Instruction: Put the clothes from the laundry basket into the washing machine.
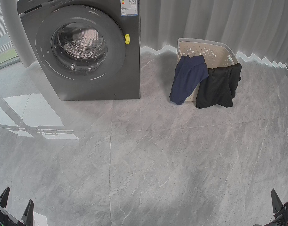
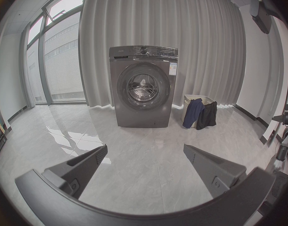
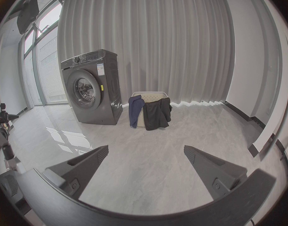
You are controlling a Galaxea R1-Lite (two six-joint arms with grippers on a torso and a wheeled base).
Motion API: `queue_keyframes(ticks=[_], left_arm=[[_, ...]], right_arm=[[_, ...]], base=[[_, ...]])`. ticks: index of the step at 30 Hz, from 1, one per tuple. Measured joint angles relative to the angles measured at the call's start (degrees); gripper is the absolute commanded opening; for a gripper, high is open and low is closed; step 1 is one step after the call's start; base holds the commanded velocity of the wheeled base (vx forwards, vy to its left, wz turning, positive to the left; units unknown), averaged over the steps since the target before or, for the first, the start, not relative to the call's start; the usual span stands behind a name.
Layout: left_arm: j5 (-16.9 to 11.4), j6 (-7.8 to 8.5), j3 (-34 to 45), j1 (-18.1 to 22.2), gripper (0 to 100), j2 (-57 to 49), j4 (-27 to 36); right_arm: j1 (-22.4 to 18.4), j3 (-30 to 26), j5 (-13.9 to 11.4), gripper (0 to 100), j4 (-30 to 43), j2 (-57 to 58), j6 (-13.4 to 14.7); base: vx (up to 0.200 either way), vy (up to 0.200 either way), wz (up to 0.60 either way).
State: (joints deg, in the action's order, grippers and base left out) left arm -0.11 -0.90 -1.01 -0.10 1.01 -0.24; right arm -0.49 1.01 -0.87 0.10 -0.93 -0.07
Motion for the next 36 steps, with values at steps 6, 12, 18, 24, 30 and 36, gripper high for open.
queue_keyframes(ticks=[6, 12, 18, 24, 30, 36], left_arm=[[-0.05, -0.05, 0.0, -0.11, 100, 0.02, 0.0], [-0.02, 0.01, 0.0, -0.04, 100, 0.02, 0.0], [0.0, 0.04, 0.0, -0.12, 100, 0.02, 0.02], [-0.02, 0.01, 0.0, -0.09, 100, 0.02, 0.0], [0.0, -0.02, 0.0, -0.06, 100, 0.02, 0.02], [0.01, -0.05, 0.0, -0.11, 100, 0.02, 0.0]], right_arm=[[-0.02, 0.0, 0.0, 100, 0.0, 0.0, 0.0], [0.0, 0.0, 0.02, 100, 0.04, 0.0, -0.04], [-0.09, 0.0, 0.0, 100, 0.0, 0.0, -0.02], [0.0, 0.0, 0.0, 100, 0.0, 0.0, -0.02], [0.05, 0.0, 0.0, 100, 0.0, 0.0, -0.04], [-0.02, 0.0, 0.0, 100, 0.0, 0.0, -0.02]], base=[[0.2, 0.0, 0.0], [0.2, 0.0, 0.0], [0.0, 0.0, 0.0], [0.0, -0.1, 0.0], [0.0, -0.2, 0.0], [0.0, -0.2, 0.0]])
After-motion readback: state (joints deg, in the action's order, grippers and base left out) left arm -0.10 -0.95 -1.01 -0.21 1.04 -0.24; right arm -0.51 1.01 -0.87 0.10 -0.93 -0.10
